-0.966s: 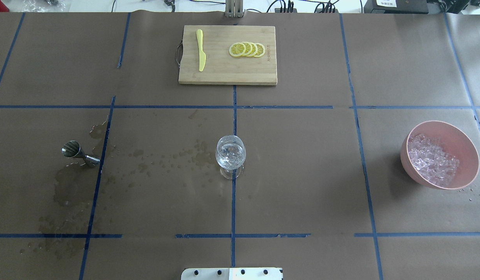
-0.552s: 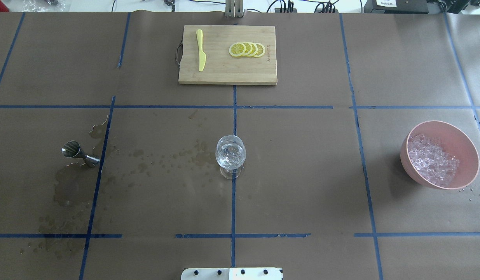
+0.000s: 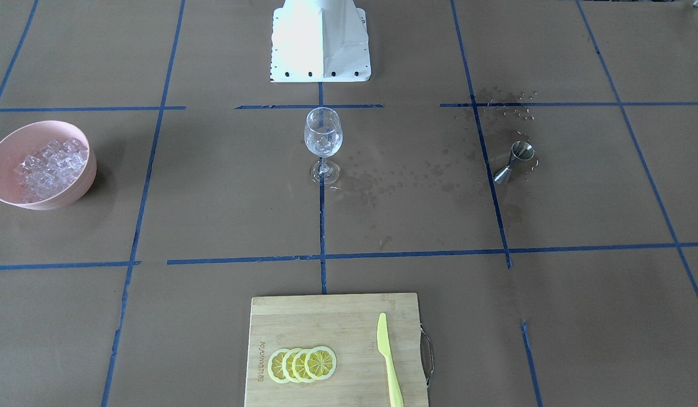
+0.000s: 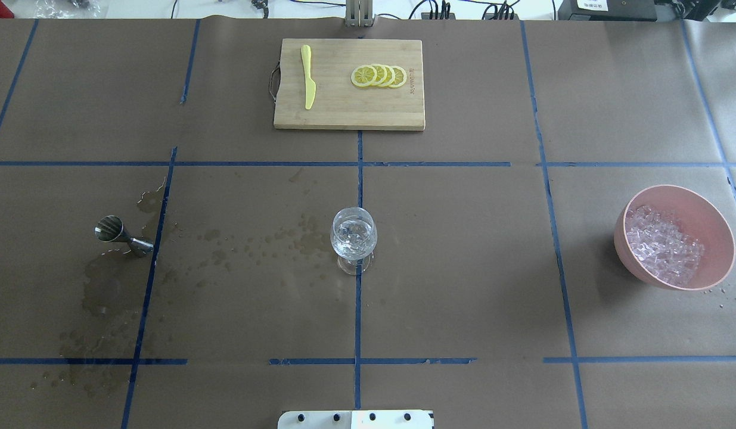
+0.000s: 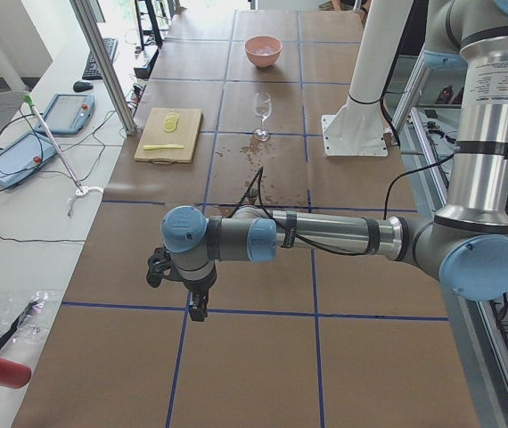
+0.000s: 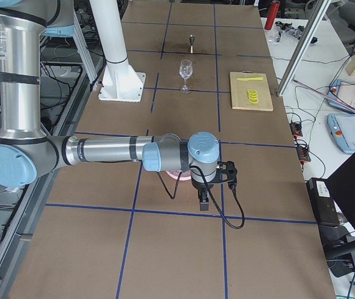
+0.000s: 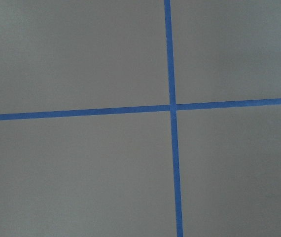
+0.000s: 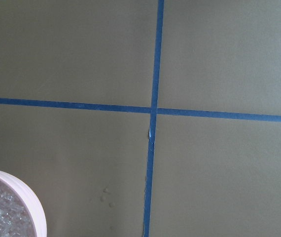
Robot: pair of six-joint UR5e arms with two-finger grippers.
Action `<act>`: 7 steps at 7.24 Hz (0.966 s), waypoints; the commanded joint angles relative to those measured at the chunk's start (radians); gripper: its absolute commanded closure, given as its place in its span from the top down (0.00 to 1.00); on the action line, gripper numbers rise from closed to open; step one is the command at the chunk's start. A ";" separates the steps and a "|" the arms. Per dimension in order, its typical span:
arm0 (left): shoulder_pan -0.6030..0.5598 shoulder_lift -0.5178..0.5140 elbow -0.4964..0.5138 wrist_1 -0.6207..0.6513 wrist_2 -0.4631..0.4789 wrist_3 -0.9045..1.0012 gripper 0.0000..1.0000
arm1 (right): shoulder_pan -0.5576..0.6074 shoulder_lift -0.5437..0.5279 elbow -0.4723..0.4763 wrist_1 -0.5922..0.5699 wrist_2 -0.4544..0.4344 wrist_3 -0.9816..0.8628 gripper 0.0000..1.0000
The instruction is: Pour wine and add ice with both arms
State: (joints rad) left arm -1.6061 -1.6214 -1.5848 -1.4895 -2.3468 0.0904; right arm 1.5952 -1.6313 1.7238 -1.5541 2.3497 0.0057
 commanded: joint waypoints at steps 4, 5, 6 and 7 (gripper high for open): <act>0.000 0.008 -0.015 -0.047 0.000 -0.099 1.00 | 0.002 0.001 0.000 0.002 0.003 0.002 1.00; 0.000 0.011 -0.015 -0.052 0.000 -0.100 1.00 | 0.000 0.001 0.002 0.002 0.003 0.003 1.00; 0.000 0.011 -0.017 -0.052 0.000 -0.100 1.00 | 0.002 0.001 0.002 0.002 0.003 0.003 1.00; 0.000 0.012 -0.014 -0.054 0.000 -0.098 1.00 | 0.003 -0.001 0.000 0.002 0.003 0.003 1.00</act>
State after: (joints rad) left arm -1.6061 -1.6110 -1.5999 -1.5398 -2.3470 -0.0075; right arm 1.5969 -1.6308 1.7252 -1.5524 2.3531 0.0090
